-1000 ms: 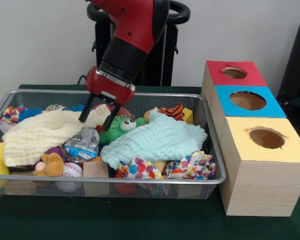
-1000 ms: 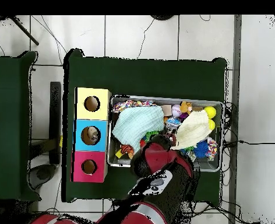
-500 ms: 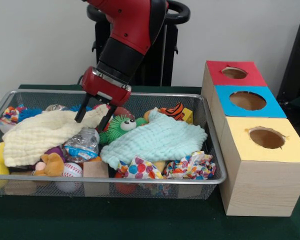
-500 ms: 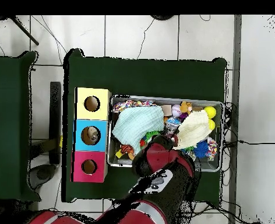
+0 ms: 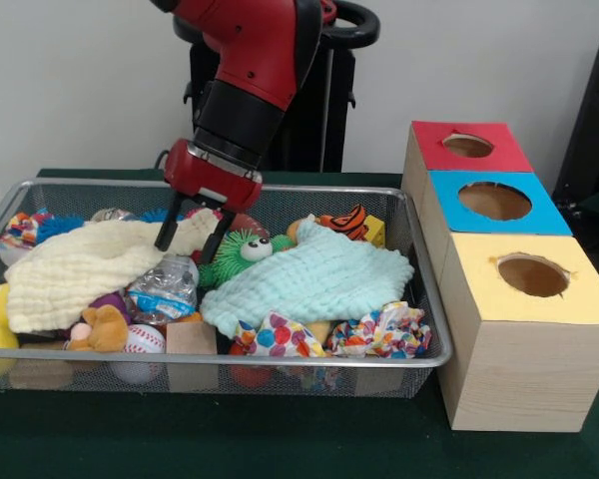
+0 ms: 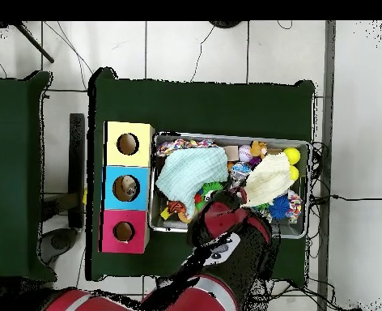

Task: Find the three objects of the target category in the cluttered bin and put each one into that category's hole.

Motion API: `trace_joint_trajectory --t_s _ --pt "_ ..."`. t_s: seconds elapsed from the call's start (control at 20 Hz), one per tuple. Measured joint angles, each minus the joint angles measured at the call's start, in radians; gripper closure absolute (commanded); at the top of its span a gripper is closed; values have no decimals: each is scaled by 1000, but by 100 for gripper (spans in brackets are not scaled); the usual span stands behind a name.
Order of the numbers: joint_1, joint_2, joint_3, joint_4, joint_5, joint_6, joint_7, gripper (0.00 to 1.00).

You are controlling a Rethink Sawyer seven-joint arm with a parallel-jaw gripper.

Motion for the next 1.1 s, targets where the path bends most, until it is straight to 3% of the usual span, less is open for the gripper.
trace_joint_trajectory --t_s 0.65,1.1 --pt "2 16 0 -3 -10 -8 0 0" --pt "33 48 -27 -4 -9 -82 0 0"
